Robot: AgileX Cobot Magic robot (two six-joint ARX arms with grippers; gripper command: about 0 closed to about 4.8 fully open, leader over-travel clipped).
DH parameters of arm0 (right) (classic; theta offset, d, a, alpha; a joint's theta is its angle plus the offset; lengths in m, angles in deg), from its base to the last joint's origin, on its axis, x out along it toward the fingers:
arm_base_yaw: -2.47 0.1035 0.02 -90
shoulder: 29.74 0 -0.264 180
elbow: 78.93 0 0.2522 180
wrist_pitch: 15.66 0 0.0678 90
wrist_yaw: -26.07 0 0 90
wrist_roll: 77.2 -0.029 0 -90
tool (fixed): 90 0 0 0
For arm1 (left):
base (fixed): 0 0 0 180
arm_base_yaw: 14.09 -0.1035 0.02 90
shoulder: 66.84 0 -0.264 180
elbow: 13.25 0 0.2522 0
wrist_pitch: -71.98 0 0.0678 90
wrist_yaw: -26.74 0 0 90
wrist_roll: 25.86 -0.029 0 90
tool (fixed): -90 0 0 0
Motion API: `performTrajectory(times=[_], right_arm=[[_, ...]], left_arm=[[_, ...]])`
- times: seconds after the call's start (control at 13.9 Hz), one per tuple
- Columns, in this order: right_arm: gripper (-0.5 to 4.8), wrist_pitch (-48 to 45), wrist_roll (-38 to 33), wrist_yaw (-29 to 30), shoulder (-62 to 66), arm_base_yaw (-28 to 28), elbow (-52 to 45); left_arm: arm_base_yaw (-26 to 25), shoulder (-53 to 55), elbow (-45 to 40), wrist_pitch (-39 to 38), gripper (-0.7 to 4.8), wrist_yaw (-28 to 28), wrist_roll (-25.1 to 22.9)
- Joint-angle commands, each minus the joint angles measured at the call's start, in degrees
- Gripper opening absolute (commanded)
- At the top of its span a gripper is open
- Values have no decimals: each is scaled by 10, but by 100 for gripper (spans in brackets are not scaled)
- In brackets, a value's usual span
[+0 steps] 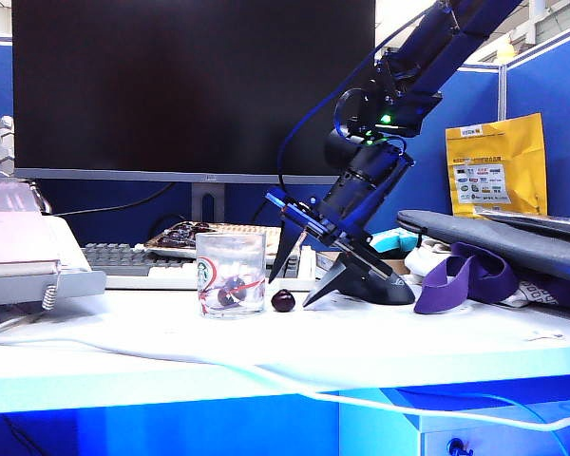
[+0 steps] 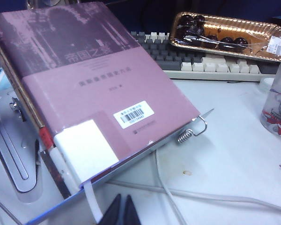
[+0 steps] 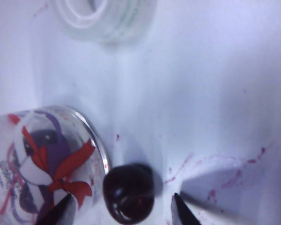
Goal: Pick up the cherry on the right side of the glass and put it inside the glass.
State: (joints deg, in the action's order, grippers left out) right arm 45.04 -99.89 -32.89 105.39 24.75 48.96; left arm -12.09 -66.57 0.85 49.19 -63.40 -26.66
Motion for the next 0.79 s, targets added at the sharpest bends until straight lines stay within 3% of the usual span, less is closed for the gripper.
performTrajectory(times=[0.07, 0.43, 0.79], right_arm=[[274, -10, -9, 2, 0, 2, 3], [259, -17, -11, 1, 0, 6, 3], [197, -4, -11, 2, 13, 9, 3]], left_arm=[[0, -2, 0, -7, -5, 2, -2], [0, -2, 0, -7, -5, 2, -2], [0, -2, 0, -7, -5, 2, -2]])
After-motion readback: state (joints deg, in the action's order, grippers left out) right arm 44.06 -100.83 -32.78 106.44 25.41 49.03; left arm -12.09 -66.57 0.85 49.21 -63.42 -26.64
